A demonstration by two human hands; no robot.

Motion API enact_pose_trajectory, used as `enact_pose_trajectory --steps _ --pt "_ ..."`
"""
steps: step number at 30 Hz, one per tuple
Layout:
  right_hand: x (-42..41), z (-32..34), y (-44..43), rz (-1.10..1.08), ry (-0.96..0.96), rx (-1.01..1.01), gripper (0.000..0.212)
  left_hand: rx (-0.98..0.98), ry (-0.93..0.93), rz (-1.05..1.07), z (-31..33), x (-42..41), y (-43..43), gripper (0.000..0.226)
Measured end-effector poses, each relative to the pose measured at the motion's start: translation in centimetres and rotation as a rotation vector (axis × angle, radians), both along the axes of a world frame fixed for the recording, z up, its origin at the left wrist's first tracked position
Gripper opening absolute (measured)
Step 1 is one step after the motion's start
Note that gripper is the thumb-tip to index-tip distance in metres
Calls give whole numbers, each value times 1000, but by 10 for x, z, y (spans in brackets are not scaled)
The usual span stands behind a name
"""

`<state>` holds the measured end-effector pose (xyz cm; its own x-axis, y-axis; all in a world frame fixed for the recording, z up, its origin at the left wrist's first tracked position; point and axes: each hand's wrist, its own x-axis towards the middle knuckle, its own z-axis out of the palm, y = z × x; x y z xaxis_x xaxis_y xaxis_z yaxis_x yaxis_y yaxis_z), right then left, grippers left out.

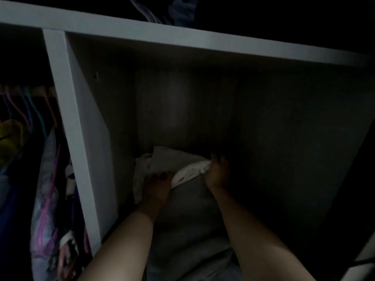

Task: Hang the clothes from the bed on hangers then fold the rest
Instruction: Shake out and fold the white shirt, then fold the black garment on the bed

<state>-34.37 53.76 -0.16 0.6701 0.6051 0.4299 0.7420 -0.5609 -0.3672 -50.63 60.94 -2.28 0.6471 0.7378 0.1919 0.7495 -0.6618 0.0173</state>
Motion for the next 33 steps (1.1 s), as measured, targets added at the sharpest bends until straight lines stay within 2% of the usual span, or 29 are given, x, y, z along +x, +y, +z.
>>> enact_pose_trajectory --steps 2,3,5,7,10,15,17,20,23,28,31,33 --pt "-11 -5 4 159 -255 -33 59 -17 37 -18 3 0 0 48" --pt "-17 -8 7 260 -301 -114 57 -46 68 -18 2 -1 0 50" --pt "-26 -16 9 324 -230 -304 51 -130 102 5 -1 -3 -5 53" --pt "-24 -17 10 302 -160 -363 53 -184 91 28 -1 -2 -10 56" --pt "-31 -7 -4 281 -226 -285 62 -143 2 55 2 -11 -24 56" --pt "-60 -1 -67 267 -356 -170 63 -47 -186 8 4 -27 -60 59" --pt "-78 -3 -106 250 -362 -152 62 -59 -253 -53 5 -35 -85 62" --pt "-106 0 -171 285 -375 -55 56 62 -388 -175 -5 -58 -123 64" --pt "-130 4 -244 329 -539 13 47 109 -447 -268 -16 -77 -158 60" --pt "-125 -1 -359 230 -779 -102 35 176 -533 -526 -12 -65 -230 53" --pt "-120 -9 -431 20 -745 -229 47 313 -612 -730 -9 -46 -283 42" --pt "-117 -13 -479 -119 -676 -273 56 378 -673 -832 -8 -30 -320 47"
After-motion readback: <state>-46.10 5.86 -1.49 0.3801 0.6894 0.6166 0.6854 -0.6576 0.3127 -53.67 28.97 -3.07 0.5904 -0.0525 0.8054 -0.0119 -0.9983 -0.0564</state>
